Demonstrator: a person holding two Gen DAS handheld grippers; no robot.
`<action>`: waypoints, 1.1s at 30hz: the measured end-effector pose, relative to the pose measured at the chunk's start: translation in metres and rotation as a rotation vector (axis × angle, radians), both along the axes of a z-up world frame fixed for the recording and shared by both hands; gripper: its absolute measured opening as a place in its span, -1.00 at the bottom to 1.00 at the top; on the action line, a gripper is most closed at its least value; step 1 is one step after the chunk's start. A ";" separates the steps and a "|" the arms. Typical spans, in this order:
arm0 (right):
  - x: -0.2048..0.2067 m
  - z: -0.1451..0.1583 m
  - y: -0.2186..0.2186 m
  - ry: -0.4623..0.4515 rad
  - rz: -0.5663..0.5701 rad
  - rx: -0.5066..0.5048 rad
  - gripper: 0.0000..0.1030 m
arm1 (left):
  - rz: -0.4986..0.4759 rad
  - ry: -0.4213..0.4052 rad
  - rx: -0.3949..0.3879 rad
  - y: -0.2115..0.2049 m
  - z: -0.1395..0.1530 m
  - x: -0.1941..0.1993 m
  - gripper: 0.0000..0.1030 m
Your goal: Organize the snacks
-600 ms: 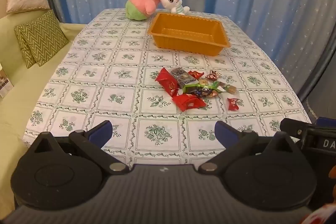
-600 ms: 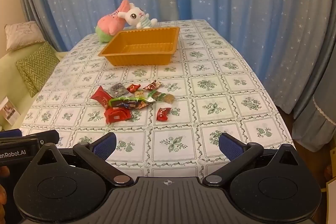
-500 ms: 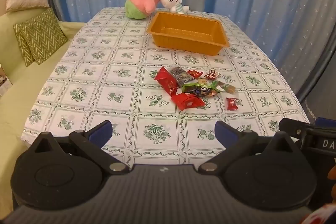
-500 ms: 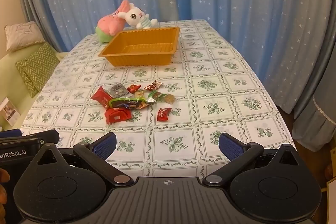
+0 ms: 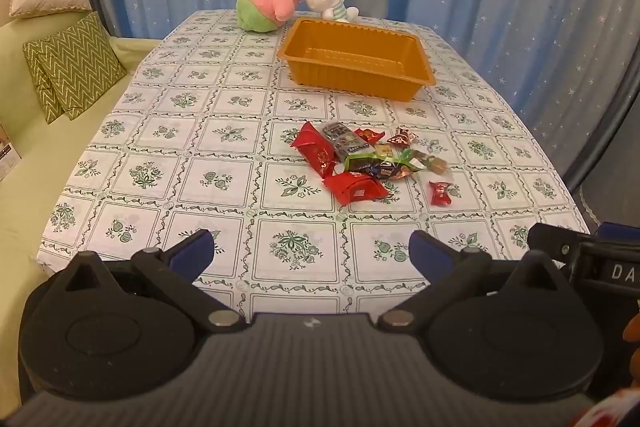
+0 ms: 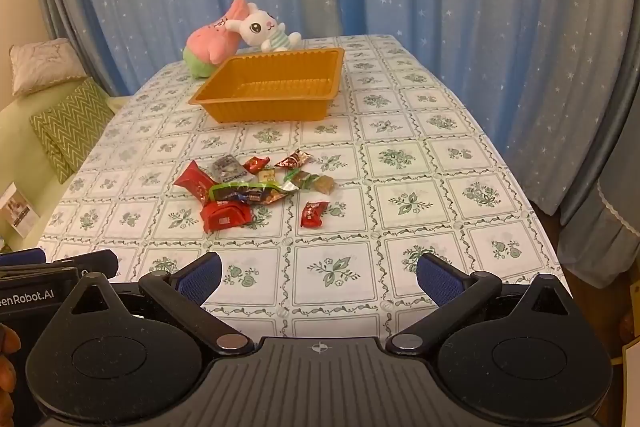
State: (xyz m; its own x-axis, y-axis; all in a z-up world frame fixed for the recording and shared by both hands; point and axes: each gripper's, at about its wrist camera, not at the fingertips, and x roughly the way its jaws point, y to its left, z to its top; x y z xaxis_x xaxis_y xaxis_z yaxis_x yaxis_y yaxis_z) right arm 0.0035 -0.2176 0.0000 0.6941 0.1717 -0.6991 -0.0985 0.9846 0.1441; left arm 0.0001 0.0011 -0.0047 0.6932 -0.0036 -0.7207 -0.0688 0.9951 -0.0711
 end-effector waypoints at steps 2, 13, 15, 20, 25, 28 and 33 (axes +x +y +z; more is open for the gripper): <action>-0.001 0.000 0.000 -0.001 -0.001 0.001 1.00 | -0.001 0.000 0.000 0.000 0.000 0.000 1.00; 0.000 -0.001 -0.001 0.000 0.000 0.001 1.00 | -0.005 0.003 0.000 -0.003 0.000 0.001 1.00; 0.000 0.000 -0.001 0.001 -0.004 0.001 1.00 | -0.006 0.004 0.000 -0.003 -0.001 0.002 1.00; 0.000 -0.001 -0.002 0.002 -0.003 0.002 1.00 | -0.009 0.007 -0.005 -0.002 -0.002 0.001 1.00; 0.000 -0.001 -0.002 0.002 -0.005 0.002 1.00 | -0.011 0.006 -0.005 -0.002 -0.002 0.002 1.00; 0.001 -0.001 -0.002 0.002 -0.003 0.002 1.00 | -0.010 0.007 -0.004 -0.001 -0.002 0.002 1.00; 0.000 -0.001 -0.002 0.001 -0.005 0.002 1.00 | -0.012 0.005 -0.004 -0.001 -0.002 0.001 1.00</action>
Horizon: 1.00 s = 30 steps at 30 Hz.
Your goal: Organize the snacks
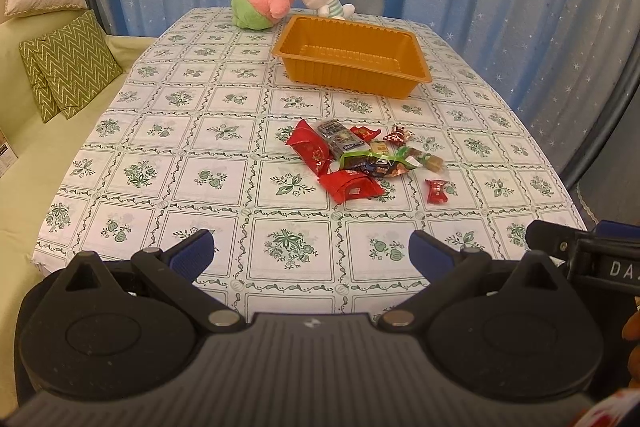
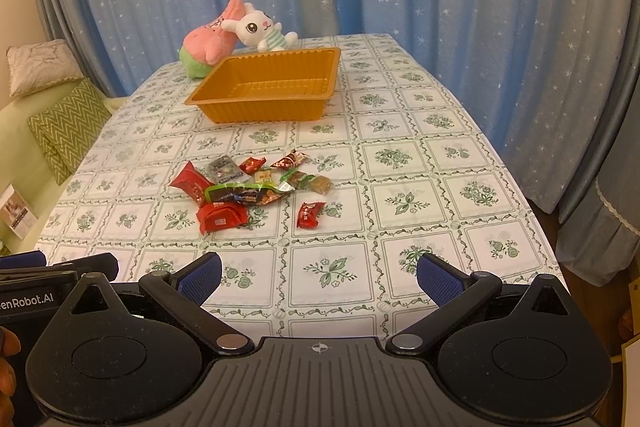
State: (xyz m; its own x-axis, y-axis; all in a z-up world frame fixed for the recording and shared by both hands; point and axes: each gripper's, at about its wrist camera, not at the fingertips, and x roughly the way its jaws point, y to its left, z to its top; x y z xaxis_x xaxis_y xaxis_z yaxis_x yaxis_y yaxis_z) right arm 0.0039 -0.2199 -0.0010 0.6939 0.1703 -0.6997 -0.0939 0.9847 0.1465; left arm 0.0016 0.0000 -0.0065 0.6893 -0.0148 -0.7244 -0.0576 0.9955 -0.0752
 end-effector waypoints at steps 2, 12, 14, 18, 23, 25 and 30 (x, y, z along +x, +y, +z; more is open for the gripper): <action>0.000 -0.001 0.001 -0.001 0.000 0.000 1.00 | -0.001 0.000 0.001 0.000 0.000 0.000 1.00; 0.001 -0.001 -0.004 0.003 -0.007 0.006 1.00 | -0.002 -0.001 0.001 -0.001 0.000 0.000 1.00; 0.001 -0.001 -0.005 0.003 -0.007 0.006 1.00 | -0.002 0.001 -0.001 -0.001 0.000 0.000 1.00; 0.001 -0.001 -0.004 0.002 -0.008 0.005 1.00 | -0.002 0.000 0.000 -0.001 0.000 0.000 1.00; 0.001 -0.001 -0.005 0.002 -0.009 0.005 1.00 | -0.005 0.001 -0.003 -0.002 0.000 0.000 1.00; 0.001 -0.001 -0.005 0.003 -0.009 0.006 1.00 | -0.006 0.002 -0.004 -0.002 0.000 0.000 1.00; 0.001 -0.001 -0.005 0.004 -0.010 0.006 1.00 | -0.005 0.003 -0.005 -0.003 0.000 0.000 1.00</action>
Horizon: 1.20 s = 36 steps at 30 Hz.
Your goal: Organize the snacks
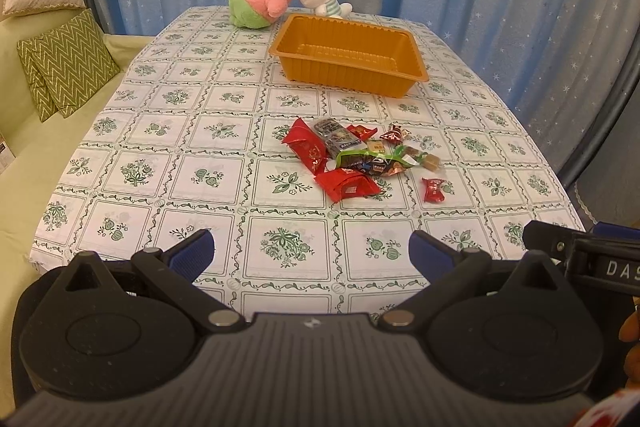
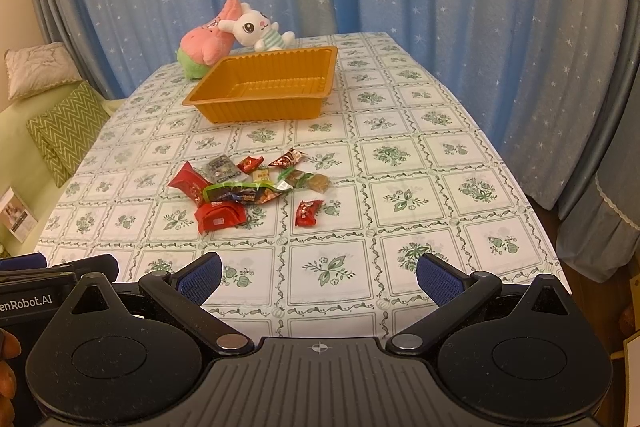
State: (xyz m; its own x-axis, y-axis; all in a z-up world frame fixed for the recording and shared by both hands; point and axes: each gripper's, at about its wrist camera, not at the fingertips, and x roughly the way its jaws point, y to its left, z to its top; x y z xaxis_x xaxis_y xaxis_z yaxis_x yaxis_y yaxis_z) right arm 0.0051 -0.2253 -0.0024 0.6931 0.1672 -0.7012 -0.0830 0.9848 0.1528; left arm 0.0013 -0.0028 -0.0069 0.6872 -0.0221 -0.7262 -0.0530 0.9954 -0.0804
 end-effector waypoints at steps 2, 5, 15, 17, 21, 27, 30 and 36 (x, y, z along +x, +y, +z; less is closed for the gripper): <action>0.000 0.000 0.000 0.000 0.000 0.001 1.00 | -0.001 0.000 0.000 0.000 0.000 0.000 1.00; 0.000 -0.002 0.000 -0.001 -0.004 0.001 1.00 | -0.001 0.002 -0.002 0.000 -0.001 0.000 1.00; 0.007 -0.011 -0.004 -0.001 -0.029 0.016 1.00 | -0.018 0.027 -0.025 0.003 -0.012 0.014 1.00; 0.012 -0.014 -0.004 0.001 -0.032 0.017 0.99 | -0.020 0.036 -0.033 0.004 -0.015 0.020 1.00; 0.025 -0.022 -0.003 0.002 -0.030 0.019 0.99 | -0.032 0.055 -0.050 0.006 -0.025 0.038 1.00; 0.053 -0.041 0.001 0.002 -0.024 0.021 0.69 | -0.071 0.096 -0.063 0.008 -0.050 0.075 0.82; 0.070 -0.054 0.002 0.023 -0.025 0.028 0.55 | -0.110 0.114 -0.055 0.007 -0.064 0.095 0.74; 0.101 -0.075 -0.002 0.051 -0.039 0.039 0.41 | -0.282 0.100 0.007 -0.002 -0.086 0.137 0.42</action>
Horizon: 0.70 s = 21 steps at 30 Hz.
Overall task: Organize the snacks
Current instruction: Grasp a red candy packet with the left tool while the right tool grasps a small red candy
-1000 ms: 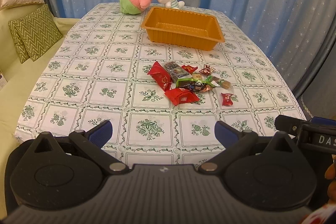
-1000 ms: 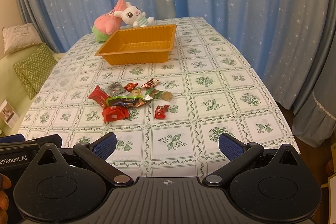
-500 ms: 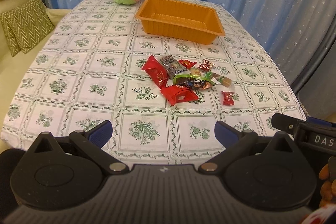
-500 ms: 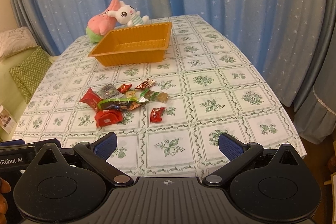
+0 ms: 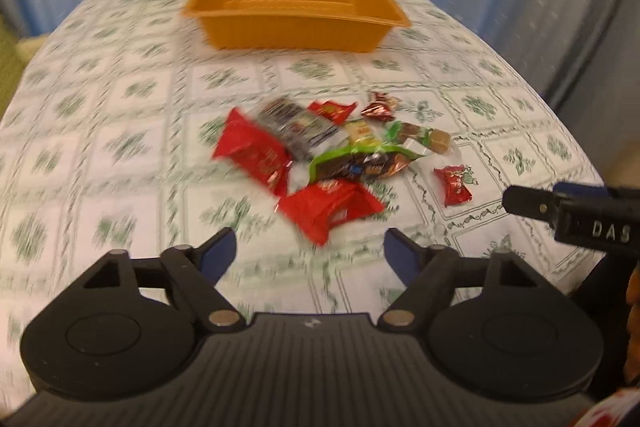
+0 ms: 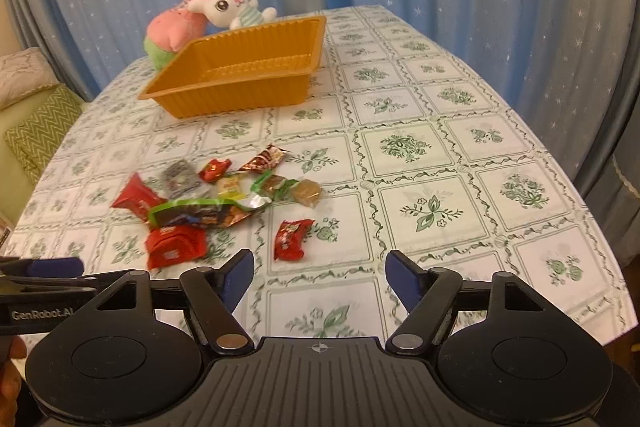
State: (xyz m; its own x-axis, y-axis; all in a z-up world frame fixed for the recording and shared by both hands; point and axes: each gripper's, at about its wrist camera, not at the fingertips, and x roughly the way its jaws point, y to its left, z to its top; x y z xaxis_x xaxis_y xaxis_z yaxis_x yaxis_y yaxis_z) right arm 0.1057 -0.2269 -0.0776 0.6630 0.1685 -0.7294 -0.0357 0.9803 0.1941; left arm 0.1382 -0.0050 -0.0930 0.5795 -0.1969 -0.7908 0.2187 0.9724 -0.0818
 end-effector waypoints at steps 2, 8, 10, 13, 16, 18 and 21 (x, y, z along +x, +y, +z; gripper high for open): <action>0.008 -0.005 -0.001 0.007 -0.005 0.002 0.41 | -0.067 0.004 -0.002 -0.004 -0.006 0.011 0.19; 0.025 -0.018 -0.003 0.020 -0.014 0.011 0.41 | -0.222 -0.016 0.055 -0.015 -0.018 0.034 -0.06; 0.029 -0.022 -0.002 0.024 -0.010 0.017 0.41 | -0.253 -0.008 0.079 -0.017 -0.021 0.039 -0.16; 0.033 -0.027 0.001 0.024 0.005 0.021 0.41 | -0.284 0.015 0.085 -0.018 -0.024 0.040 -0.28; 0.037 -0.031 0.005 0.023 0.024 0.016 0.39 | -0.278 0.023 0.085 -0.019 -0.024 0.034 -0.41; 0.040 -0.033 0.008 0.023 0.036 0.013 0.25 | -0.259 0.023 0.079 -0.020 -0.024 0.031 -0.49; 0.044 -0.037 0.015 0.023 0.053 0.005 0.13 | -0.236 0.005 0.094 -0.026 -0.024 0.026 -0.52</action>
